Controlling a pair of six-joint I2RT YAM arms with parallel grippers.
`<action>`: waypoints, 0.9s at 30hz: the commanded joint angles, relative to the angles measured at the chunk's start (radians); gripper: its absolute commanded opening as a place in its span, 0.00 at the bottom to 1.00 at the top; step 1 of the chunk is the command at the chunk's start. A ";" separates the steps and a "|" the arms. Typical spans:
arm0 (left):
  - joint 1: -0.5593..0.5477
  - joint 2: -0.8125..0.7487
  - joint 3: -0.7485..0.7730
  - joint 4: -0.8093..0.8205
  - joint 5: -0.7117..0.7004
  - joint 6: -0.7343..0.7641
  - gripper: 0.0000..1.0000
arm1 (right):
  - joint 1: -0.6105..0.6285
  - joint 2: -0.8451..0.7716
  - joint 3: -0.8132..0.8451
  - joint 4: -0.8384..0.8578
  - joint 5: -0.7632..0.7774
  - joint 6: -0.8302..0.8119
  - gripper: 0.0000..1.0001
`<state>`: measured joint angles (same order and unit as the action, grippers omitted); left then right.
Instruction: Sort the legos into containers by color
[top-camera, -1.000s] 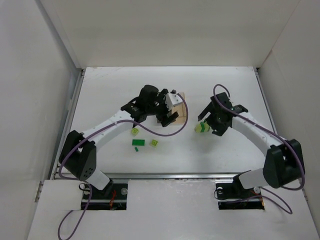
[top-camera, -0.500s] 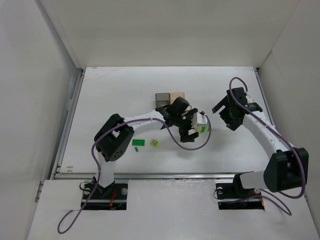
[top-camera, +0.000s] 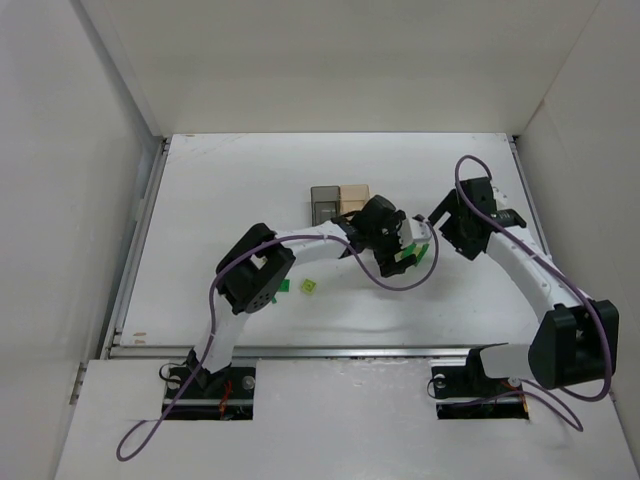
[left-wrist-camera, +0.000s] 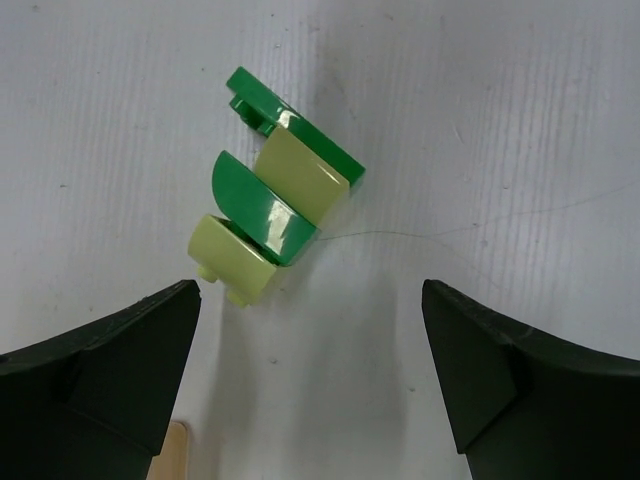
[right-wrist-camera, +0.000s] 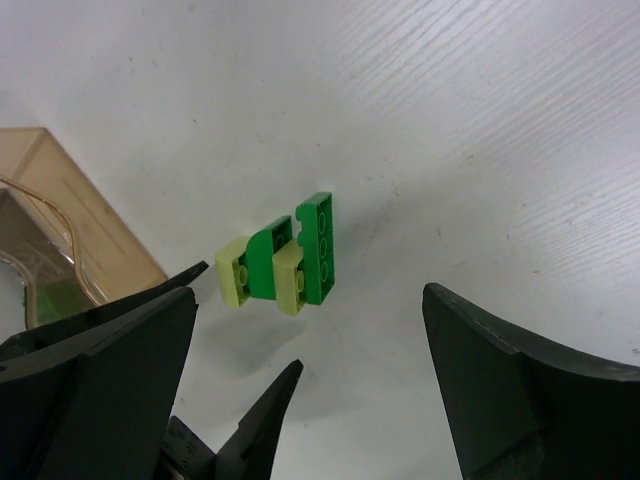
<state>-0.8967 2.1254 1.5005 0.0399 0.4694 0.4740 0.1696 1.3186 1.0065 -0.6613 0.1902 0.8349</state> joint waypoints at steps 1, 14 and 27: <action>-0.002 -0.007 0.015 0.063 -0.063 -0.015 0.91 | 0.001 -0.048 -0.002 0.046 -0.014 -0.083 1.00; 0.048 -0.076 -0.031 0.025 -0.026 0.213 0.94 | 0.001 -0.006 0.000 0.120 -0.196 -0.253 1.00; 0.079 -0.338 -0.287 0.041 0.020 0.092 0.93 | 0.001 0.070 -0.049 0.137 -0.233 -0.223 0.71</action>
<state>-0.8150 1.8336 1.2232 0.0566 0.4438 0.6128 0.1650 1.3846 0.9737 -0.5789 0.0017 0.6067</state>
